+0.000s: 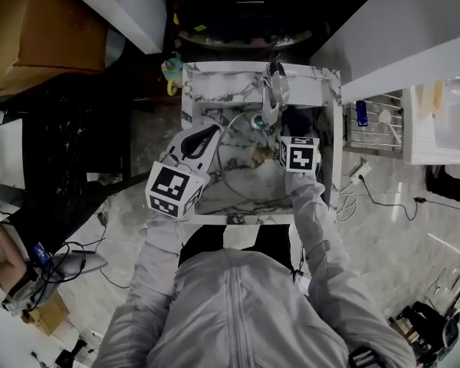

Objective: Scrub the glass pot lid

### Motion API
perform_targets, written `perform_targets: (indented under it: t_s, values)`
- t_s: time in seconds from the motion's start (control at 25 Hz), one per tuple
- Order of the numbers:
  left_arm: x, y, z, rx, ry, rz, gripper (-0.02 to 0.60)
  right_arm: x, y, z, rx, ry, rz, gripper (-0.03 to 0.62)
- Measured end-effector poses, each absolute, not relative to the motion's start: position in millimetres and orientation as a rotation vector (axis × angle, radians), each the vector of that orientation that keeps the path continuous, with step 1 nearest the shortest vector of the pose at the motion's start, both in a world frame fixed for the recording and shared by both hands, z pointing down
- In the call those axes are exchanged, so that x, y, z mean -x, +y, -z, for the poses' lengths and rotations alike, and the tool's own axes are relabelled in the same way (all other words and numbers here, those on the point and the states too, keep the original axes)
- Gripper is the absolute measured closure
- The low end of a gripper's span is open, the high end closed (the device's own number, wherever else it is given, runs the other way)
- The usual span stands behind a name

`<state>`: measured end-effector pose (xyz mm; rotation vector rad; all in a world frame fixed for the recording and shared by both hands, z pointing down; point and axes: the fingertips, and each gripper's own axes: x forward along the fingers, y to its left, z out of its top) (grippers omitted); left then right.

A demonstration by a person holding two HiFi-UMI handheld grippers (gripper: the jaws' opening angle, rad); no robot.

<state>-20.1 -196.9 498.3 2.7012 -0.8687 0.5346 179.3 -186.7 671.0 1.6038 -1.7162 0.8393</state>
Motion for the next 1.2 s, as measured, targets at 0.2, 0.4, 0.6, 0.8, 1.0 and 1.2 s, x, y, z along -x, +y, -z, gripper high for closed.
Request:
perform_targets:
  t_s: [0.2, 0.4, 0.6, 0.8, 1.0, 1.2]
  values:
    - [21, -198, -502, -2.702, -0.837, -0.55, 0.554, -162, -194, -675, -1.589, -1.73, -0.85, 0.531]
    - [24, -198, -503, -2.703, -0.822, -0.563, 0.554, -144, -198, -685, -1.531, -1.749, -0.844, 0.531]
    - [30, -193, -505, -2.697, -0.815, -0.577, 0.554, -133, -207, -688, -1.511, -1.778, -0.85, 0.531]
    - [38, -191, -506, -2.682, -0.827, -0.58, 0.554, -112, -214, -689, -1.446, -1.827, -0.859, 0.531]
    - [43, -187, -505, -2.675, -0.841, -0.574, 0.554, -88, -218, -690, -1.361, -1.893, -0.874, 0.531]
    - [44, -182, -506, -2.675, -0.844, -0.579, 0.554, -69, -217, -689, -1.298, -1.936, -0.902, 0.531]
